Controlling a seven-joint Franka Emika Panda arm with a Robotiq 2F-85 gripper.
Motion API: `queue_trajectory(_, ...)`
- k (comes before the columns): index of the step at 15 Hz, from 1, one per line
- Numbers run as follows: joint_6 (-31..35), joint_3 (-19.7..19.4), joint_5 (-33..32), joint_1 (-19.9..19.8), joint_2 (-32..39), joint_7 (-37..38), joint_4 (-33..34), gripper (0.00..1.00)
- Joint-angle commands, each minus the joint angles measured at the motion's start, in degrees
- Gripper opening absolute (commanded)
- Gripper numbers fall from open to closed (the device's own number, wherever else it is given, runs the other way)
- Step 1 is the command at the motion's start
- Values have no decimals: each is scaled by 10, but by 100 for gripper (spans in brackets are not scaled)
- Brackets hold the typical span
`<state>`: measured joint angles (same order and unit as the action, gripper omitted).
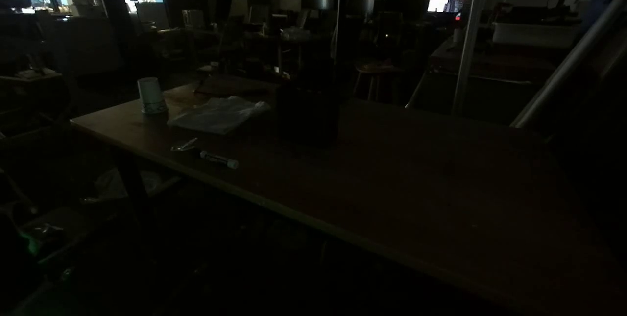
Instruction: Put the towel inside the black box
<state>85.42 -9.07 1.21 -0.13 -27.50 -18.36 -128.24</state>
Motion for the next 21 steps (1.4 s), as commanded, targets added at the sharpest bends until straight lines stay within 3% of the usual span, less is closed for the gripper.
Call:
queue_trajectory(1, 51, 36, -13, 22, 16, -24, 17, 100)
queue_trajectory(10, 307, 106, -20, 79, 70, -48, 23, 100)
queue_trajectory(15, 396, 135, -34, 102, 133, -72, 44, 100)
queue_trajectory(21, 475, 161, -89, 104, 263, -87, 89, 100)
